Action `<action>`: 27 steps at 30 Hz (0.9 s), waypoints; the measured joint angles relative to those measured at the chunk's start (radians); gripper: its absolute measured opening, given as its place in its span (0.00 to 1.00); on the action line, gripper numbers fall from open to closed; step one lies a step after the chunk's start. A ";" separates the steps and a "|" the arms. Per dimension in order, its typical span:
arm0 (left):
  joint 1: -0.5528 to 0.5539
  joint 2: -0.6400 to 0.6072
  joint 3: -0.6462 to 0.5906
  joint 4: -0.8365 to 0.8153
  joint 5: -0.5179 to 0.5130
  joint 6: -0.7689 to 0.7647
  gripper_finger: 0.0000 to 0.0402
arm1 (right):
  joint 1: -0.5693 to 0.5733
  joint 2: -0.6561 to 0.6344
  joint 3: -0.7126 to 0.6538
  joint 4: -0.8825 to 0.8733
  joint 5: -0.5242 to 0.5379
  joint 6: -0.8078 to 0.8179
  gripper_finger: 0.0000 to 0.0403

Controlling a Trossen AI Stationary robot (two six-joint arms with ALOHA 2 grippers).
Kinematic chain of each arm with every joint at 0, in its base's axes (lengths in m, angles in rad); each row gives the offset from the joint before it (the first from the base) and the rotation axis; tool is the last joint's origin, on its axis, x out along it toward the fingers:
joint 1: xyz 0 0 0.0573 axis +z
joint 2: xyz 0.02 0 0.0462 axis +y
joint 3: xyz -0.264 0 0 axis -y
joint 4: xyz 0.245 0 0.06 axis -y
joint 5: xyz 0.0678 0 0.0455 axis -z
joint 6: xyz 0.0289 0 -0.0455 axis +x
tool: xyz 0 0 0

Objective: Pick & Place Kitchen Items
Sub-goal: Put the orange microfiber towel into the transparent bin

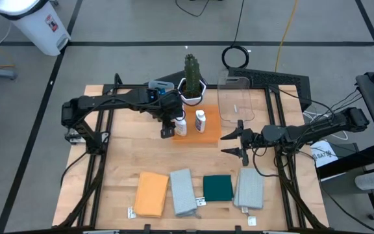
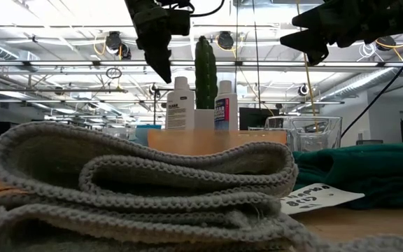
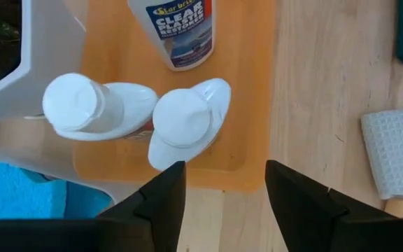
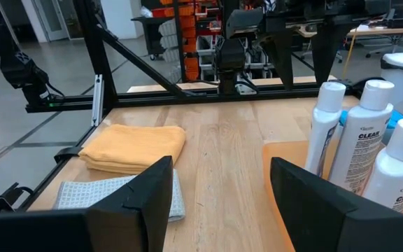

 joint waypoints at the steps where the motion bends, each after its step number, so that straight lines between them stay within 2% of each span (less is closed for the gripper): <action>1: 0.000 -0.005 0.000 -0.004 0.000 0.000 0.50 | 0.000 0.000 0.000 0.000 0.000 0.000 0.52; 6: 0.000 -0.110 0.000 -0.025 0.002 -0.001 0.50 | 0.000 0.000 0.000 -0.002 0.000 0.000 0.52; 23: 0.000 -0.651 0.000 -0.031 0.010 -0.023 0.50 | 0.001 0.000 -0.001 -0.005 -0.003 0.000 0.52; 27: 0.000 -0.759 -0.061 0.004 0.038 -0.023 0.50 | 0.001 0.000 -0.001 -0.005 -0.003 0.000 0.52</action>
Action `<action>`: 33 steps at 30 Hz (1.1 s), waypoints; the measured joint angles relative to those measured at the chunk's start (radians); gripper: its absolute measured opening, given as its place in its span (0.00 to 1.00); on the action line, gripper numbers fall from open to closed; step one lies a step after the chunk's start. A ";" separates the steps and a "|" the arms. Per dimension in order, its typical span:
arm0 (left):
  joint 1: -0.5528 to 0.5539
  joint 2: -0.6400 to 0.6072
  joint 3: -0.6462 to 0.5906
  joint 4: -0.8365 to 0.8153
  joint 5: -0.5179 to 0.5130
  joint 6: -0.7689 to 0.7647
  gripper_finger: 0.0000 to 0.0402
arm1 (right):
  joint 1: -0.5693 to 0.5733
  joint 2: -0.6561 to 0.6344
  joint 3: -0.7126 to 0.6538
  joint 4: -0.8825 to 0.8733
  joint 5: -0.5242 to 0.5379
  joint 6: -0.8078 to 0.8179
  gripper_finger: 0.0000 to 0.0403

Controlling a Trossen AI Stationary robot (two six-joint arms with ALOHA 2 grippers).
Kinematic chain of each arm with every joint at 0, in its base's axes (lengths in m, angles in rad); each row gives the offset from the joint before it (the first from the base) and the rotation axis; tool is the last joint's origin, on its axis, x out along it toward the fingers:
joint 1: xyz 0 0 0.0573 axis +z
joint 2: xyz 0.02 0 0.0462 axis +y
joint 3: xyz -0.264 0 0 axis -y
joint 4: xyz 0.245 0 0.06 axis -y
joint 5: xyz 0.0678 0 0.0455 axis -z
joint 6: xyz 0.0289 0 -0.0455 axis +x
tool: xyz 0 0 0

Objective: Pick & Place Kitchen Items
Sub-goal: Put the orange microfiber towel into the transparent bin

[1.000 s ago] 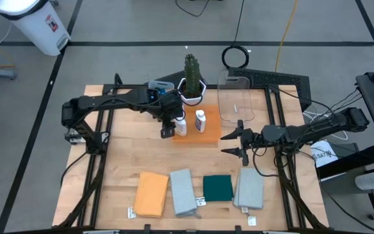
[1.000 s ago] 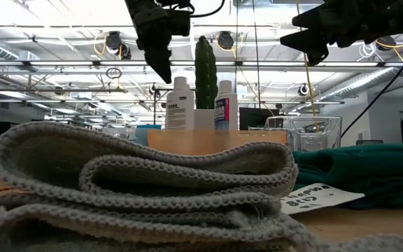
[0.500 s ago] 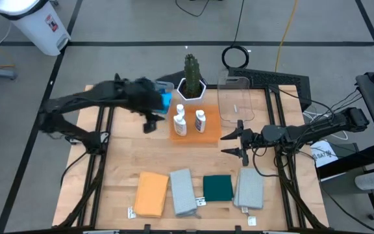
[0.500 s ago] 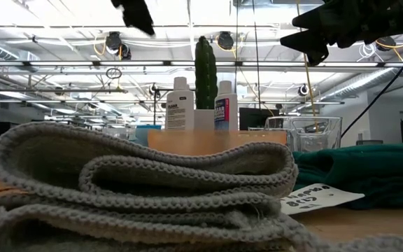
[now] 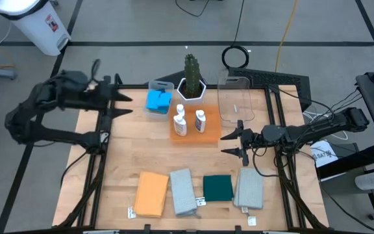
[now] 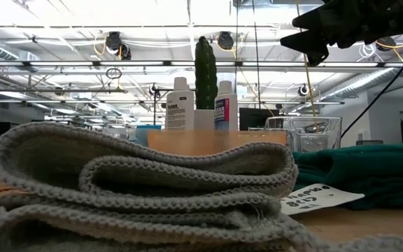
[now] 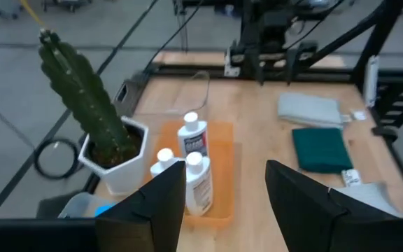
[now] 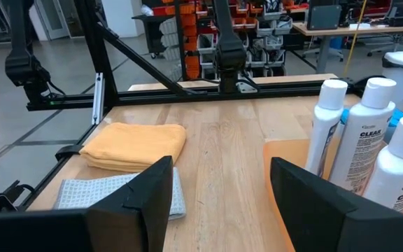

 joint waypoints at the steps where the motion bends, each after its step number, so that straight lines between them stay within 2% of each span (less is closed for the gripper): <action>1: 0.000 -0.027 -0.027 0.018 0.007 0.000 0.50 | 0.000 0.000 0.000 0.000 0.000 0.000 0.52; 19: 0.000 -0.479 -0.749 0.419 0.008 -0.062 0.50 | 0.000 0.000 0.000 0.001 0.000 0.000 0.52; 23: -0.003 -0.560 -0.885 0.562 0.028 -0.106 0.50 | 0.000 0.000 0.000 0.001 0.000 0.012 0.52; 27: -0.014 -0.624 -1.009 0.689 0.049 -0.067 0.50 | 0.000 0.000 0.000 0.001 0.000 0.014 0.52; 33: -0.026 -0.705 -1.139 0.744 0.051 -0.043 0.50 | 0.000 0.000 0.000 0.001 0.000 0.034 0.52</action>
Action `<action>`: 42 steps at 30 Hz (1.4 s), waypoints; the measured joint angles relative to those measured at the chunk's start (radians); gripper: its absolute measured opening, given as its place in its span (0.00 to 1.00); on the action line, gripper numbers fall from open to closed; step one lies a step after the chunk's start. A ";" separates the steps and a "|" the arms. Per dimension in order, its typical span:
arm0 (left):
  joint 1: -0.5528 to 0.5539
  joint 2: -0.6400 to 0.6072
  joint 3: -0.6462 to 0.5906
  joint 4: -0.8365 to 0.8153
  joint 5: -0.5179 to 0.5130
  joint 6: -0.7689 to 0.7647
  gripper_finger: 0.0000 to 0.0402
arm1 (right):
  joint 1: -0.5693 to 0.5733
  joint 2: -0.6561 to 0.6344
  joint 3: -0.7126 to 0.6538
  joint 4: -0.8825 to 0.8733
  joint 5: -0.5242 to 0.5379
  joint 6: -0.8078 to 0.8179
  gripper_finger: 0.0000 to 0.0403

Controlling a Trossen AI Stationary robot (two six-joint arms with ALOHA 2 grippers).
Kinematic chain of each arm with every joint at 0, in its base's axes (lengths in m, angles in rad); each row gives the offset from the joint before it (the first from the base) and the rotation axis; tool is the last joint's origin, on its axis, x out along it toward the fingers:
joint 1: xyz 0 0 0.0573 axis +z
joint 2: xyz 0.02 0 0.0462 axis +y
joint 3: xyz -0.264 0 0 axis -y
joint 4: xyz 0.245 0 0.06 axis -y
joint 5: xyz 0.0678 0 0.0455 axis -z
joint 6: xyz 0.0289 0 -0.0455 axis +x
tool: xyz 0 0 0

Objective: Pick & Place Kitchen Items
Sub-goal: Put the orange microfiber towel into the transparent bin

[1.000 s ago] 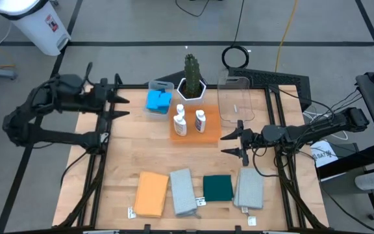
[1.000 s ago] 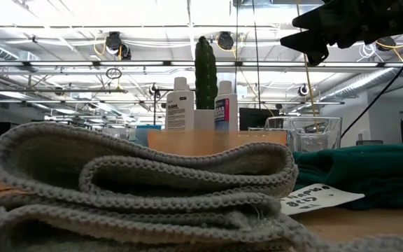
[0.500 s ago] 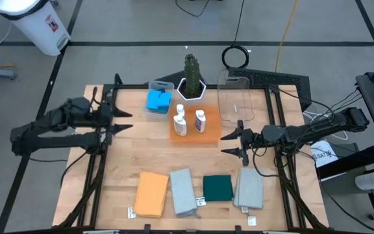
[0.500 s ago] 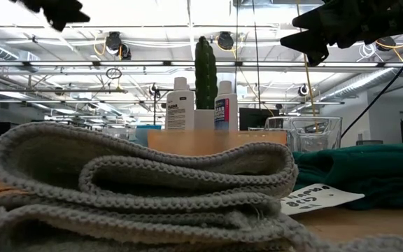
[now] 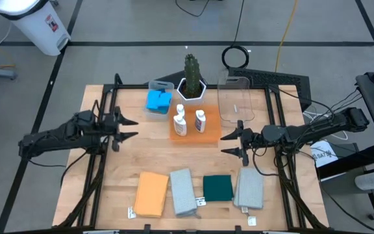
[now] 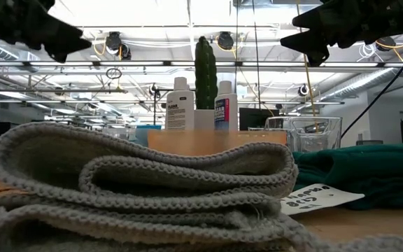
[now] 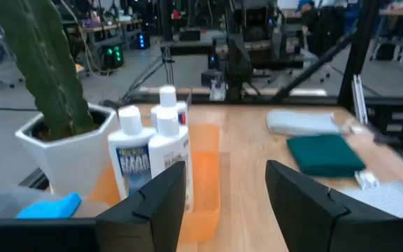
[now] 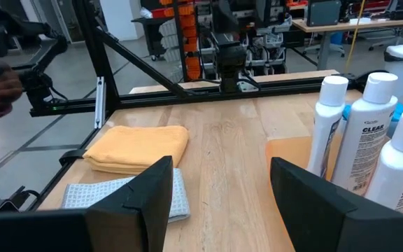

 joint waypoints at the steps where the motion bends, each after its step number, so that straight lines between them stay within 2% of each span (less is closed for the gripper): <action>1: -0.002 -0.015 -0.010 -0.008 0.000 0.003 0.50 | 0.000 0.000 0.000 0.000 0.000 0.000 0.52; 9: -0.017 -0.186 -0.031 -0.084 0.001 0.000 0.50 | 0.001 0.000 0.000 -0.023 -0.004 0.011 0.52; 18: -0.020 -0.172 -0.065 -0.079 0.002 -0.035 0.50 | 0.002 0.000 0.000 -0.026 -0.004 0.012 0.52; 22: -0.020 -0.168 -0.076 0.032 -0.001 -0.134 0.50 | 0.002 0.000 0.000 -0.020 -0.004 0.012 0.52; 29: -0.020 -0.157 -0.079 0.046 0.026 -0.404 0.50 | 0.002 0.000 0.000 -0.006 -0.001 0.004 0.52; 35: -0.020 -0.086 -0.079 0.036 0.032 -0.593 0.50 | 0.002 0.000 0.000 -0.006 0.000 0.000 0.52; 39: -0.033 0.041 -0.079 0.087 0.165 -0.646 0.50 | 0.002 0.000 0.000 -0.006 0.000 -0.006 0.52; 42: -0.093 0.196 -0.079 0.189 0.258 -0.666 0.50 | 0.001 0.000 0.000 -0.006 0.000 -0.008 0.52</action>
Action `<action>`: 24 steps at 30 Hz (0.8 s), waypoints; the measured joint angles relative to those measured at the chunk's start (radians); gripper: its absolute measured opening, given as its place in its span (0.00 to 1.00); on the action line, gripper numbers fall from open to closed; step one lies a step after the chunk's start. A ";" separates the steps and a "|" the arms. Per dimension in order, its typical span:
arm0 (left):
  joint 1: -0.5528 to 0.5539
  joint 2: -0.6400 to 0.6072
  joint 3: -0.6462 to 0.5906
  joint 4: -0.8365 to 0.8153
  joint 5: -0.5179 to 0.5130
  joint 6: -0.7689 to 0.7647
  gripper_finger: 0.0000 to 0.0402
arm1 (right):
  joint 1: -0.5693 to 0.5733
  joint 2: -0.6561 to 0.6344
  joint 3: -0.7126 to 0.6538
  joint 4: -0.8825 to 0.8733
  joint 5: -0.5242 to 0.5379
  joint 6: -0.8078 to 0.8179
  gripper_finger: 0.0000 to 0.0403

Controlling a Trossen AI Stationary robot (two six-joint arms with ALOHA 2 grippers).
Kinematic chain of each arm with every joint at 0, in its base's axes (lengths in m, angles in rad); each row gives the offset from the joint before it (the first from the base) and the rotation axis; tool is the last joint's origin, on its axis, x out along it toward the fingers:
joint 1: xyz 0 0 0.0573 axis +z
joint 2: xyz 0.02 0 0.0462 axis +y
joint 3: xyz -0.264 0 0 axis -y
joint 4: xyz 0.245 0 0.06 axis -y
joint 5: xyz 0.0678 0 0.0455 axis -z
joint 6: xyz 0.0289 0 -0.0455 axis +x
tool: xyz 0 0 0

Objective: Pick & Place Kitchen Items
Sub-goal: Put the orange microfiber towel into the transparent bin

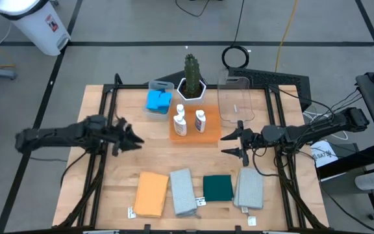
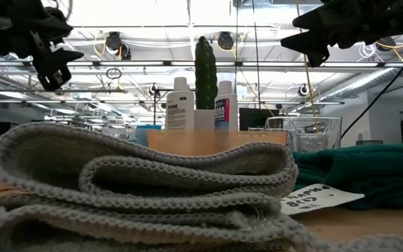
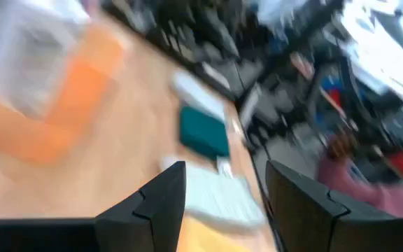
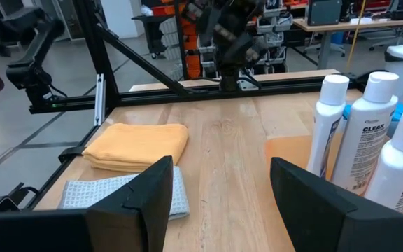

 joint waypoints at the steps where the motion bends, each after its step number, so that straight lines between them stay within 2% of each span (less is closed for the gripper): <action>1: -0.027 0.058 0.000 0.035 0.011 -0.003 0.50 | 0.000 0.000 0.000 0.000 0.000 0.000 0.52; 4: -0.115 0.229 0.018 0.131 0.035 -0.004 0.52 | 0.000 0.000 0.000 0.000 0.000 0.000 0.52; 9: -0.240 0.465 0.169 0.112 0.030 -0.009 0.62 | 0.000 0.000 0.000 0.000 0.000 0.000 0.52; 12: -0.308 0.592 0.300 0.002 0.062 0.023 0.70 | 0.000 0.000 0.000 0.001 0.000 0.000 0.52; 14: -0.340 0.667 0.401 -0.143 0.066 0.119 0.73 | 0.000 0.000 0.000 0.004 0.000 0.002 0.52; 16: -0.371 0.732 0.486 -0.303 0.023 0.202 0.76 | 0.000 0.000 0.000 0.004 0.000 0.006 0.52; 19: -0.410 0.819 0.562 -0.468 -0.093 0.276 0.77 | 0.000 0.000 0.000 0.004 0.000 0.007 0.52; 21: -0.418 0.873 0.582 -0.508 -0.136 0.304 0.78 | 0.000 0.000 0.000 0.004 0.000 0.007 0.52; 24: -0.412 0.940 0.585 -0.499 -0.146 0.316 0.78 | 0.000 0.000 0.000 0.004 0.000 0.008 0.52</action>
